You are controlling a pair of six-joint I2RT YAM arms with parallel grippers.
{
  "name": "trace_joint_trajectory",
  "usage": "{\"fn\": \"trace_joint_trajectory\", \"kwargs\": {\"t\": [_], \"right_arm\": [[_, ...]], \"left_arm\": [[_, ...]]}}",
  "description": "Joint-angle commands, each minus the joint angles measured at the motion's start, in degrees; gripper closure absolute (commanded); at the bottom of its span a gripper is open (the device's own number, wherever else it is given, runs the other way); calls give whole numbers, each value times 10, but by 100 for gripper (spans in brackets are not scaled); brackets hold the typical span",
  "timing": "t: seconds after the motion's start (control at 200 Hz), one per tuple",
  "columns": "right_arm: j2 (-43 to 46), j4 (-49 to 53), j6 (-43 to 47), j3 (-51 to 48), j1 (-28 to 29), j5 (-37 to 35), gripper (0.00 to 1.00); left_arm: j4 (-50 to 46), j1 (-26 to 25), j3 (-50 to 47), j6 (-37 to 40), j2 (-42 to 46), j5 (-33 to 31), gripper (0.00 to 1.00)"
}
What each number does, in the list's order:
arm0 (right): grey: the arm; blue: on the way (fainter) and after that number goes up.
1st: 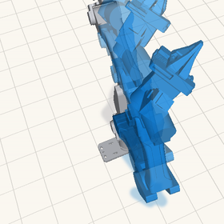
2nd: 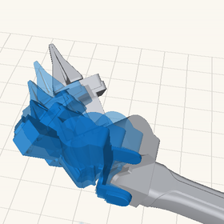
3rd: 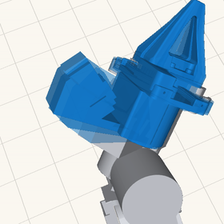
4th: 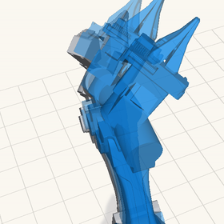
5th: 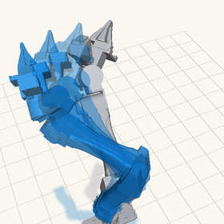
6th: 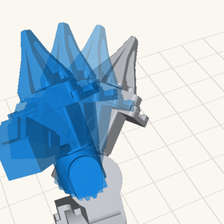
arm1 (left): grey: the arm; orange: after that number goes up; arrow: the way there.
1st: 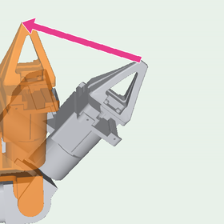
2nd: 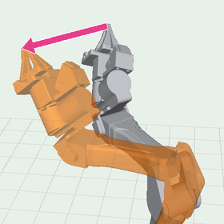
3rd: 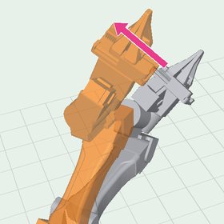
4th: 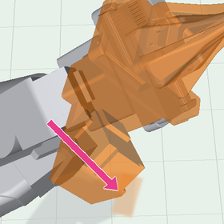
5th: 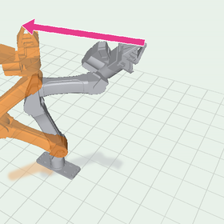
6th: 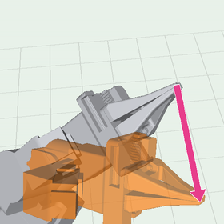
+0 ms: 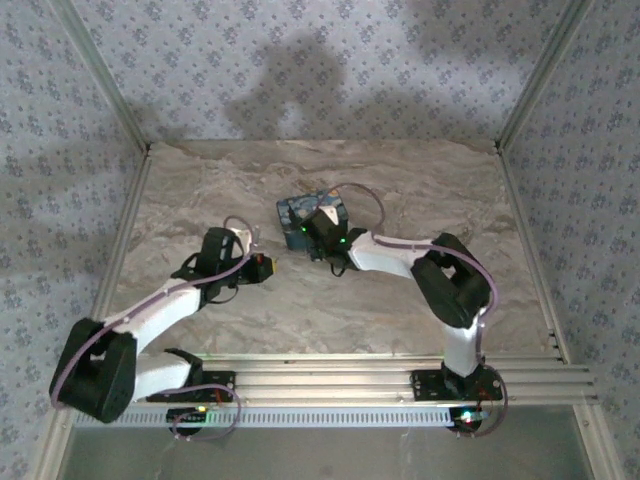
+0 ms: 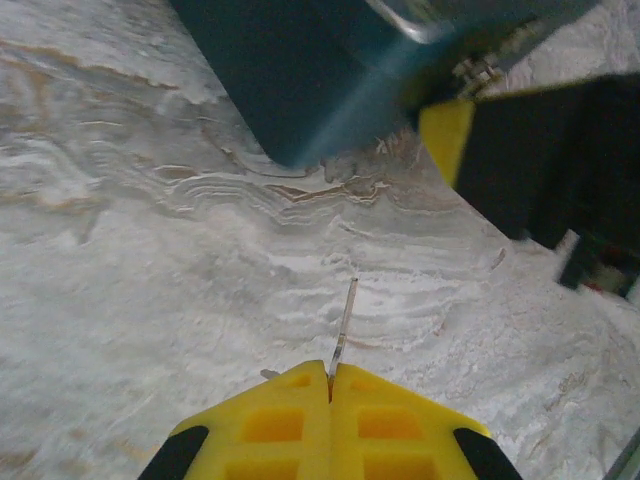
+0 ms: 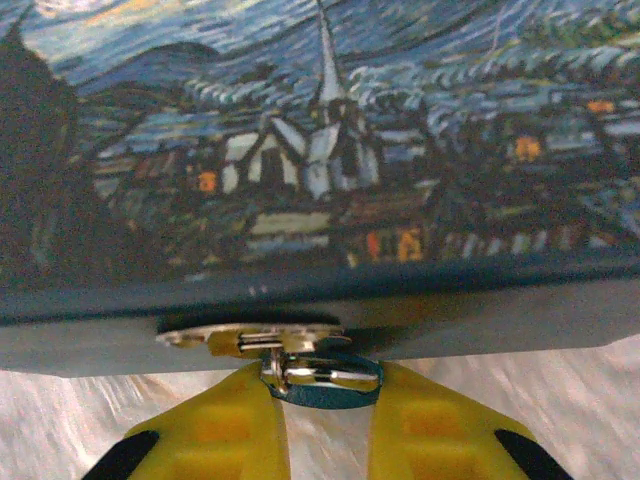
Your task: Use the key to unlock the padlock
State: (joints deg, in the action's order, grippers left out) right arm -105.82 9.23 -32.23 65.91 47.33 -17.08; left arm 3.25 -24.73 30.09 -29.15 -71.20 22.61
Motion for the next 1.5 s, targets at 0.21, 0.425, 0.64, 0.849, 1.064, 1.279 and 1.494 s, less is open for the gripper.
{"fn": "trace_joint_trajectory", "kwargs": {"t": [0.21,0.425,0.64,0.849,1.064,1.279,1.494], "right_arm": [[111,73,-109,-51,1,105,100],[122,187,-120,52,-36,257,100],[133,181,-150,75,-126,436,100],[139,156,-188,69,-182,516,100],[136,135,-220,60,-206,542,100],[133,143,-216,60,-204,515,100],[127,131,-207,49,-190,480,100]], "left_arm": [[141,-44,82,3,-111,-23,100],[90,-35,125,72,-102,-16,100],[67,-26,102,157,-58,18,100],[15,-16,92,224,-40,99,100],[84,-34,40,223,-11,116,100],[156,-36,51,212,-77,212,100],[197,-36,81,196,-145,271,100]]}}
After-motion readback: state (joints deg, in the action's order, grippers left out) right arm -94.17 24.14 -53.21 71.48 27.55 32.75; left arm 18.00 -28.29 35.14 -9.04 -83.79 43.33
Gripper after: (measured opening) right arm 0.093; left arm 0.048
